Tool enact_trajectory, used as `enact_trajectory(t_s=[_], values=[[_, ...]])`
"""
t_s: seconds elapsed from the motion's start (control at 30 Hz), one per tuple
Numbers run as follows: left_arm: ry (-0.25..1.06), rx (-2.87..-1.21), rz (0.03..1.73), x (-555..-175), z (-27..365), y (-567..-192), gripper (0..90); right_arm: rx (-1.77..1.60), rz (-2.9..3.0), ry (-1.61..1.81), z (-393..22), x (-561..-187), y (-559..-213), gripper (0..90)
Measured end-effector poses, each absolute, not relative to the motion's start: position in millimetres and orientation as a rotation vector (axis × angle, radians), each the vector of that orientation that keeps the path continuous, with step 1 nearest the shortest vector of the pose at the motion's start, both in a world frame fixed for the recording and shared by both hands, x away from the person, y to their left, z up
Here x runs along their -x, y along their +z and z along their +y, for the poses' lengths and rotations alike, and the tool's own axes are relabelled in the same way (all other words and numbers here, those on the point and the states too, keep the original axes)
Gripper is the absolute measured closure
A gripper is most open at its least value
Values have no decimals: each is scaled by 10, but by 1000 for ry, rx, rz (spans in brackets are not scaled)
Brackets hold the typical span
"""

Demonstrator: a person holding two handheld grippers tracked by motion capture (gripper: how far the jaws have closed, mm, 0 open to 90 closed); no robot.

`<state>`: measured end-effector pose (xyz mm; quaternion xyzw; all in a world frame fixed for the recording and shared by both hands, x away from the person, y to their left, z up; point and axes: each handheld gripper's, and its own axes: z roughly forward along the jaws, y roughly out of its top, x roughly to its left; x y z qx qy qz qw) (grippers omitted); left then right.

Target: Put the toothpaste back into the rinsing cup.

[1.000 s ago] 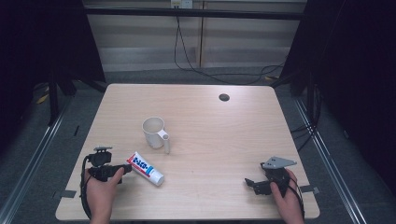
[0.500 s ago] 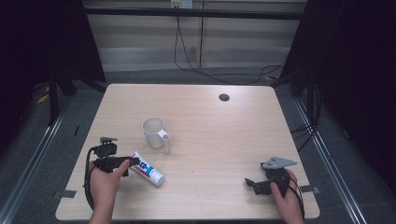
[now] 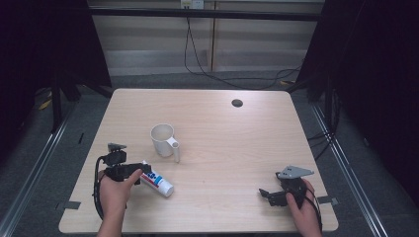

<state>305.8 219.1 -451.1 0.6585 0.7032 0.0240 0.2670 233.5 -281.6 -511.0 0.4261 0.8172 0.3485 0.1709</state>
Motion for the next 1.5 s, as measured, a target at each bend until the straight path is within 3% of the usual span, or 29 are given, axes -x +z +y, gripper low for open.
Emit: enact_trajectory(t_s=[1.27,1.37,1.5], values=[[-28,-1736,1982,-3141,2029,-4728,197,-1210,2320,990,-2816,-2335,-5110,91],[-17,-1740,1978,-3148,2004,-4732,241,-1210,2320,990,-2816,-2335,-5110,91],[-28,-1758,1984,-3172,1932,-4719,381,-1211,2320,990,-2816,-2335,-5110,91]])
